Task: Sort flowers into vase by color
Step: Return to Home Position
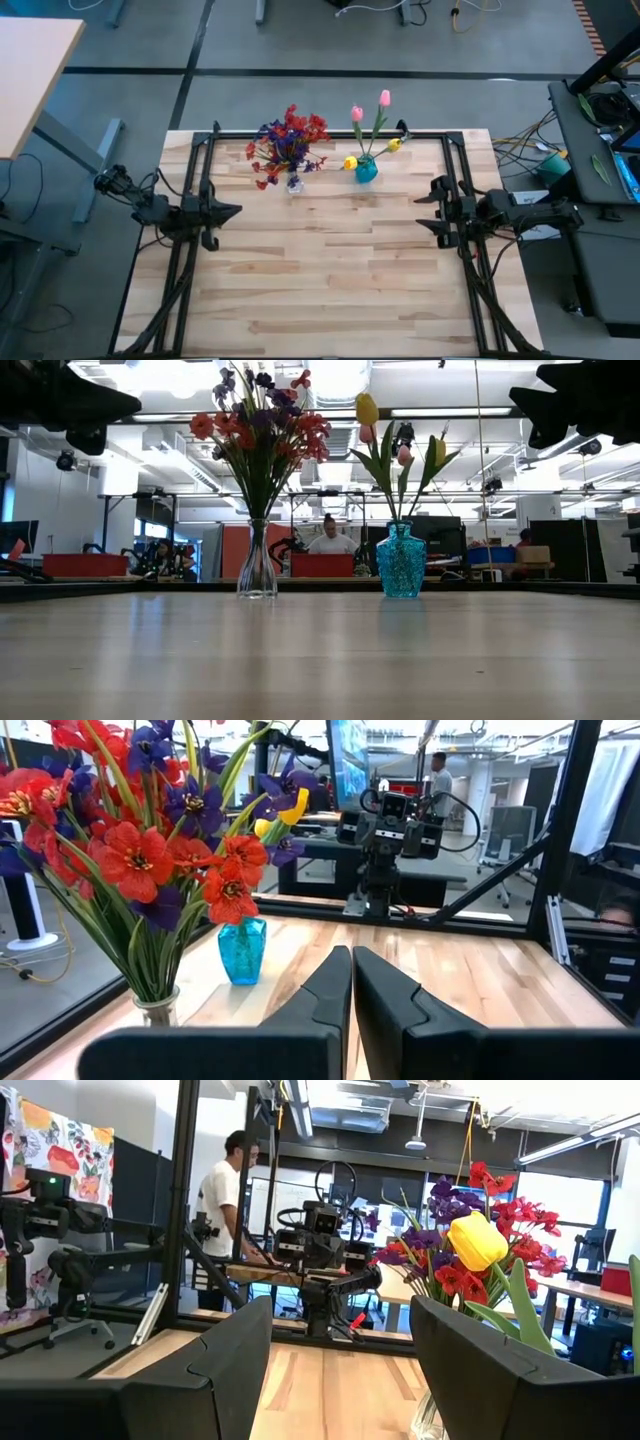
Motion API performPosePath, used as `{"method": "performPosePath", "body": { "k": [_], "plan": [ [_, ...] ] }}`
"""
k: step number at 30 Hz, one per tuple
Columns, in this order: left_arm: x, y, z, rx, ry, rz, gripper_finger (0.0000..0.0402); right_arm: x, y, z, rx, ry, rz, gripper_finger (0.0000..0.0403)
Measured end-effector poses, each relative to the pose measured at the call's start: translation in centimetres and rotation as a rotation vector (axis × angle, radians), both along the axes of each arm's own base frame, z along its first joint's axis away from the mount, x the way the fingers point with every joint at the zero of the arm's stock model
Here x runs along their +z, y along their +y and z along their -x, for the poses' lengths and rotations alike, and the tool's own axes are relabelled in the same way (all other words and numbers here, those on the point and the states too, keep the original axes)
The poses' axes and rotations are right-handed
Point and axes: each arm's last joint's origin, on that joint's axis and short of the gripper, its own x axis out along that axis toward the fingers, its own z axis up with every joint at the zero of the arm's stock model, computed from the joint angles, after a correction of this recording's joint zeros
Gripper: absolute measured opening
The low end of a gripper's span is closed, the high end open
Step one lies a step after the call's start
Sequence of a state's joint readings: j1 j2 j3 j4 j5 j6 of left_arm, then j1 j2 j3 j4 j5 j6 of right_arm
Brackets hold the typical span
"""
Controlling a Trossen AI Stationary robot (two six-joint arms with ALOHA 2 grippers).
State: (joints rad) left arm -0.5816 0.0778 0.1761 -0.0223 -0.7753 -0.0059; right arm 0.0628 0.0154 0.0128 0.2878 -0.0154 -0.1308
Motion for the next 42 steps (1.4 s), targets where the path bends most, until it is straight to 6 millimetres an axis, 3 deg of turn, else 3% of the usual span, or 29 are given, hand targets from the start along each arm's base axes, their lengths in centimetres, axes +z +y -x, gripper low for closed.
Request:
{"method": "performPosePath", "body": {
  "k": [42],
  "plan": [
    [-0.8, -0.7, -1.1, 0.000, 0.101, -0.066, 0.0000, 0.0, 0.0, 0.0, 0.000, 0.000, 0.000, 0.0228]
  ]
}}
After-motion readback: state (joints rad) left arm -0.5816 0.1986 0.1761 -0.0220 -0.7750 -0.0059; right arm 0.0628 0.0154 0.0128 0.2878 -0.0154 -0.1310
